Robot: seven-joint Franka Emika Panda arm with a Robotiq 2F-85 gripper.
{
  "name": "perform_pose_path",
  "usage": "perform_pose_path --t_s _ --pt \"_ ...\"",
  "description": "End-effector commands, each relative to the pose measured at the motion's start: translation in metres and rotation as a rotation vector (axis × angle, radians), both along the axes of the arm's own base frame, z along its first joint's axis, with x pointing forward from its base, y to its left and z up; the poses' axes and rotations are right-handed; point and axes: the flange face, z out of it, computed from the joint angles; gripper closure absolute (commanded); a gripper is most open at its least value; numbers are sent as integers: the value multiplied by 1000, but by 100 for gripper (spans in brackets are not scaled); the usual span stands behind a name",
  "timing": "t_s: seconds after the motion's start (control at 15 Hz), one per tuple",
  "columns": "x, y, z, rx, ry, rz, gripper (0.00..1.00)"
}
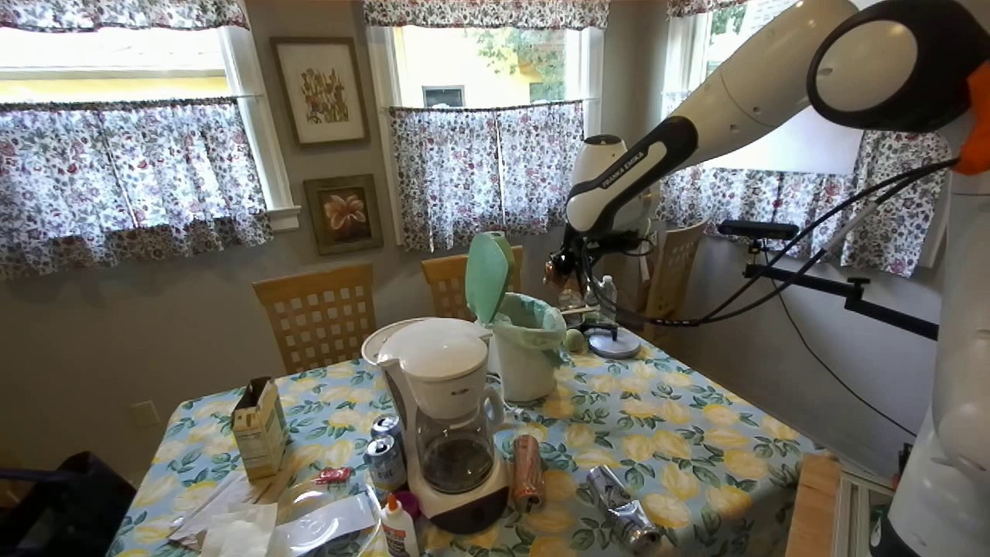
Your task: Throw two cans into the bin
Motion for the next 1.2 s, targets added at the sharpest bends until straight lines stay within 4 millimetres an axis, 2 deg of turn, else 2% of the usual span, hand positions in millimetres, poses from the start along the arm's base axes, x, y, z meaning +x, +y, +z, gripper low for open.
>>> perform_pose_path --t_s 0.0,0.07,0.13,0.33,0.67,0.73,1.13 --pt "28 -15 0 5 -12 13 96" --pt "32 -17 0 7 -10 2 96" --pt "16 -9 0 -2 -12 2 83" --pt "26 -13 -3 -5 -15 -1 83" --pt "28 -13 -3 -6 -16 -2 83" --pt "28 -14 -3 -6 -16 -2 96" --pt "37 -19 -13 5 -14 5 96"
